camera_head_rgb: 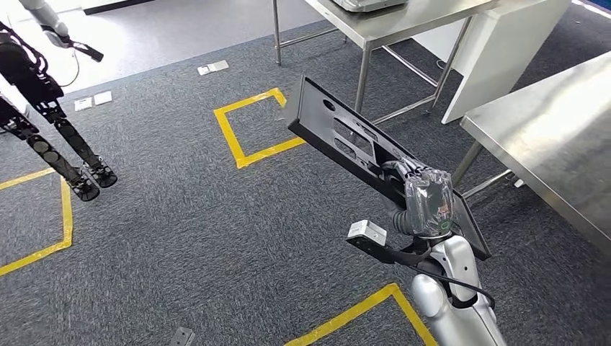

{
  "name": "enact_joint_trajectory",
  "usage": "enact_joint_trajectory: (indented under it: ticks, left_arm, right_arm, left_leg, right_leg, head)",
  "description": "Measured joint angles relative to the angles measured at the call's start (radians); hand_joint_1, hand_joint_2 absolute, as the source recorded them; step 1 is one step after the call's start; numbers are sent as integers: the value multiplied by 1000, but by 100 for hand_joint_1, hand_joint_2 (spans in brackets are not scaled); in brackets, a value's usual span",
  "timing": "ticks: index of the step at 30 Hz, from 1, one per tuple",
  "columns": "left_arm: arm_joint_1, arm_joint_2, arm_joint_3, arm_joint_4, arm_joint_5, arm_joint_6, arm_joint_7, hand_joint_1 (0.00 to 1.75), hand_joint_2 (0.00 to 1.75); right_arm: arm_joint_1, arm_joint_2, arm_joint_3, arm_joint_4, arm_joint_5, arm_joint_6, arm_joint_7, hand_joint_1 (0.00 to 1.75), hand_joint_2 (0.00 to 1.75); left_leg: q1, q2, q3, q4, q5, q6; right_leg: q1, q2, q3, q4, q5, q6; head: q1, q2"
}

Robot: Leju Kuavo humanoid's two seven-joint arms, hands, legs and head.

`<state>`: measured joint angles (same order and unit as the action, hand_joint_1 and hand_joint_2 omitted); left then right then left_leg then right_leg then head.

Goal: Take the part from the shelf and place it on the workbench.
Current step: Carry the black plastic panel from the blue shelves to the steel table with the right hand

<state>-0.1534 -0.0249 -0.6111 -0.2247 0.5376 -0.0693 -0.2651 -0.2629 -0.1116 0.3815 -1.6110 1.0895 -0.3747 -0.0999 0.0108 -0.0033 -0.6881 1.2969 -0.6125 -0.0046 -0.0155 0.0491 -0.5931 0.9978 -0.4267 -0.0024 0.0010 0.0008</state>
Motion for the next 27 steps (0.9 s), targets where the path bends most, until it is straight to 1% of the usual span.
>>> enact_joint_trajectory:
  ticks: [1,2,3,4,5,6,7,8,9,10,11,12,13,14,15,16,17,18,19,20,21,22,23,24,25,26,27]
  left_arm:
    - [0,0,0,0,0,0,0,0,175]
    - [0,0,0,0,0,0,0,0,175]
    - [0,1,1,0,0,1,0,0,175]
    - [0,1,1,0,0,1,0,0,175]
    - [0,1,1,0,0,1,0,0,175]
    - [0,1,1,0,-1,1,0,0,175]
    - [-1,0,2,0,-2,1,0,0,175]
    - [-2,-1,2,0,-2,1,0,0,175]
    - [-3,-1,3,0,-2,1,0,0,175]
    - [-3,-1,3,0,-3,2,0,0,175]
    - [-3,-1,4,0,-3,3,-1,0,175]
    - [-1,0,4,0,-3,3,-1,0,175]
    - [0,0,4,0,-3,4,-1,0,175]
    - [0,0,5,0,-3,4,-1,0,175]
    - [1,0,6,0,-3,5,-1,0,175]
    - [1,-1,7,0,-3,5,-1,0,175]
    - [1,-1,10,0,-3,5,-1,0,175]
    - [1,-2,12,0,-3,6,-1,0,175]
    - [1,-2,14,0,-3,6,-2,0,175]
    - [1,-2,15,0,-3,7,-2,0,175]
    - [1,-2,15,0,-3,7,-2,0,175]
    - [0,-3,15,0,-3,8,-3,0,175]
    - [0,-4,16,0,-3,8,-3,0,175]
    - [-1,-4,16,0,-3,8,-3,0,175]
    - [-1,-4,17,0,-3,8,-3,0,175]
    - [0,-4,17,0,-3,8,-3,0,175]
    - [2,-4,17,0,-3,8,-3,0,175]
  right_arm:
    - [0,1,0,0,0,1,0,175,175]
    - [0,1,0,0,0,1,0,175,175]
    - [0,2,0,0,0,2,0,175,175]
    - [-1,3,0,0,1,2,0,175,175]
    - [-2,4,0,0,4,2,0,175,175]
    - [-2,5,0,-1,8,2,0,175,175]
    - [-1,5,-1,-1,12,2,0,175,175]
    - [0,5,-2,-2,15,2,0,175,175]
    - [0,4,-3,-3,16,2,0,175,175]
    - [-1,4,-3,-4,17,2,0,175,175]
    - [-1,5,-3,-5,17,2,-1,175,175]
    - [-2,5,-3,-6,17,3,-2,175,175]
    - [-1,6,-2,-6,17,4,-3,175,175]
    - [1,6,-2,-6,17,5,-3,175,175]
    - [2,6,-1,-6,17,6,-4,175,175]
    - [3,6,-1,-6,16,6,-4,175,175]
    - [2,6,-1,-6,16,6,-4,175,175]
    - [0,6,-1,-6,15,6,-4,175,175]
    - [-1,7,-1,-6,15,6,-5,175,175]
    - [-3,7,0,-6,14,6,-5,175,175]
    - [-4,8,0,-6,14,6,-5,175,175]
    - [-4,8,0,-6,14,6,-5,175,175]
    - [-4,8,0,-6,14,6,-5,175,175]
    - [-6,8,0,-7,13,6,-5,175,175]
    - [-7,8,0,-7,13,6,-5,175,175]
    - [-9,9,0,-7,13,6,-5,175,175]
    - [-10,10,0,-7,13,6,-5,175,175]
  left_leg:
    - [1,-5,22,-51,37,2]
    - [2,-24,56,-126,79,5]
    - [5,-52,89,-198,111,8]
    - [7,-75,112,-250,130,10]
    - [8,-92,123,-277,136,12]
    - [5,-91,125,-284,134,15]
    - [3,-78,126,-288,137,20]
    - [1,-65,128,-295,141,28]
    - [1,-51,130,-303,147,36]
    - [2,-35,132,-310,152,43]
    - [1,-20,133,-314,154,47]
    - [-1,-4,133,-315,155,49]
    - [-2,11,132,-315,154,50]
    - [-3,26,131,-314,154,50]
    - [-4,40,131,-314,153,49]
    - [-4,52,131,-314,152,48]
    - [-4,64,133,-312,150,45]
    - [-6,74,134,-311,147,40]
    - [-9,83,136,-309,144,35]
    - [-12,92,138,-307,142,30]
    - [-14,101,139,-307,140,25]
    - [-13,110,141,-307,139,21]
    - [-9,112,142,-304,135,15]
    - [-5,100,139,-292,123,9]
    - [-2,78,128,-263,101,4]
    - [1,48,106,-211,70,0]
    - [1,24,75,-145,35,-1]
  right_leg:
    - [0,13,2,0,0,0]
    - [0,26,3,1,0,1]
    - [2,37,2,3,1,2]
    - [3,47,-1,4,2,5]
    - [4,58,-6,5,5,10]
    - [4,69,-11,4,8,16]
    - [3,81,-18,1,13,23]
    - [2,79,-25,4,13,29]
    - [4,62,-36,20,4,31]
    - [7,35,-56,56,-14,30]
    - [7,2,-84,115,-43,27]
    - [7,-20,-117,187,-73,25]
    - [6,-30,-147,252,-97,26]
    - [4,-35,-164,291,-109,31]
    - [1,-38,-159,291,-105,38]
    - [-3,-45,-134,248,-87,47]
    - [-6,-64,-91,172,-61,56]
    - [-6,-90,-47,97,-38,60]
    - [-4,-109,-15,40,-21,59]
    - [-1,-122,2,7,-12,55]
    - [2,-120,4,1,-10,49]
    - [3,-106,2,0,-7,43]
    - [-1,-95,1,-1,-5,37]
    - [-5,-83,1,-2,-3,31]
    - [-9,-72,2,-3,-1,23]
    - [-11,-62,2,-3,1,16]
    - [-9,-51,1,-3,2,11]
  head:
    - [0,0]
    - [0,0]
    - [0,0]
    - [1,0]
    - [1,0]
    - [1,0]
    - [2,0]
    - [1,0]
    - [2,0]
    - [5,0]
    - [7,0]
    - [9,0]
    - [10,0]
    - [10,0]
    - [11,0]
    - [11,0]
    - [11,0]
    - [11,0]
    - [11,0]
    - [10,0]
    - [9,0]
    - [8,0]
    - [8,0]
    - [7,0]
    - [5,0]
    - [3,0]
    - [2,0]
